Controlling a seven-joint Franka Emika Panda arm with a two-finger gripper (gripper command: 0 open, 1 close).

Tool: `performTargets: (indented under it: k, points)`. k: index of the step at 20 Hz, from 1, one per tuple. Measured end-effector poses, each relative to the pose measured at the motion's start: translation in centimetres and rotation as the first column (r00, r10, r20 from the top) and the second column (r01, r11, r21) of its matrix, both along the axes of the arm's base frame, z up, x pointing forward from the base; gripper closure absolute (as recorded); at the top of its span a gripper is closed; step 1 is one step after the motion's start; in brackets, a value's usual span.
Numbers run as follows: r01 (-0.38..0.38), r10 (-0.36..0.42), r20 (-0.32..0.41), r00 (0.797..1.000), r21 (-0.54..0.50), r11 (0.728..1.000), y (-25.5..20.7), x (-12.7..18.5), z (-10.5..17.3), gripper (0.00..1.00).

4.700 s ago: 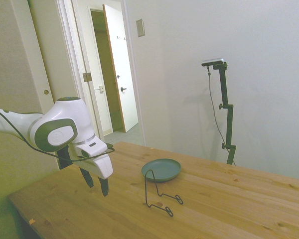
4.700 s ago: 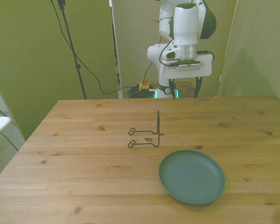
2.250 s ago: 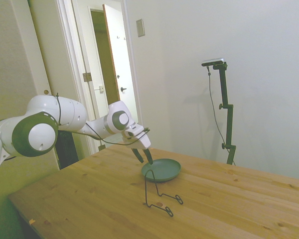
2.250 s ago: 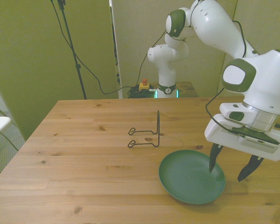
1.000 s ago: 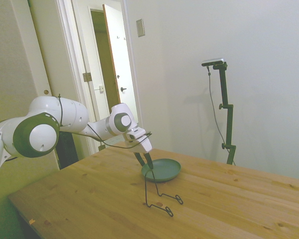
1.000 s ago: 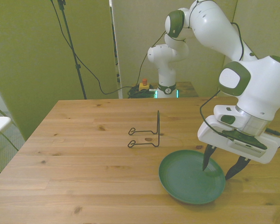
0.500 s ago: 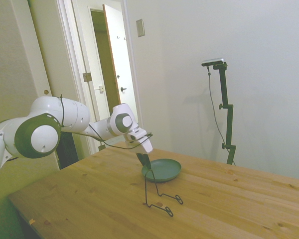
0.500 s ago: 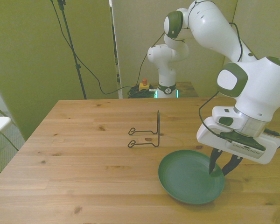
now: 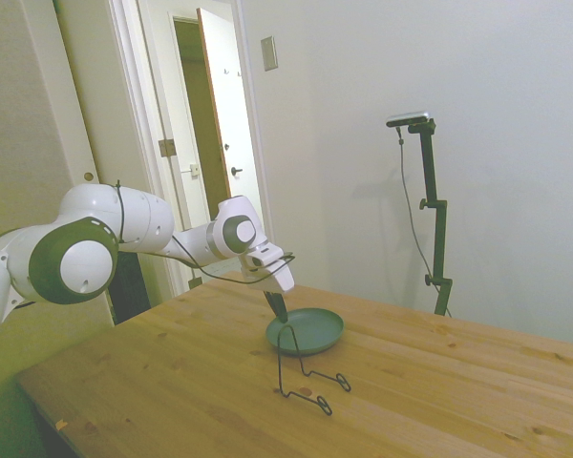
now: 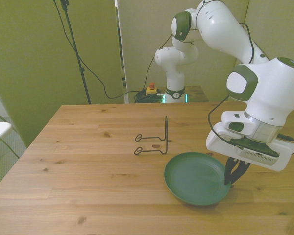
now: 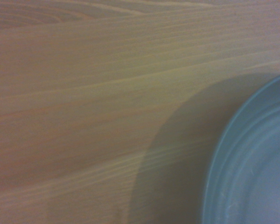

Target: Load the plate

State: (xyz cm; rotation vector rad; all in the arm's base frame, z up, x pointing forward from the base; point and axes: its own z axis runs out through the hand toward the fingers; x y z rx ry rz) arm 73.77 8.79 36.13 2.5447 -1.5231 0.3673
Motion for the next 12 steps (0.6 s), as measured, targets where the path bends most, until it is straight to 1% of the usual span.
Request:
performTargets:
  k: [3, 6, 9, 12]
  points:
    - [0.007, -0.007, 0.008, 1.0, 0.014, 1.0, -0.2, 0.2, 0.4, 1.0]
    - [0.026, -0.027, 0.025, 0.999, 0.059, 0.998, -0.2, 0.5, 1.4, 1.0]
    - [0.044, -0.05, 0.054, 0.997, 0.122, 0.992, -0.2, 1.0, 3.1, 1.0]
    - [0.056, -0.073, 0.088, 0.993, 0.183, 0.982, -0.1, 1.2, 5.6, 1.0]
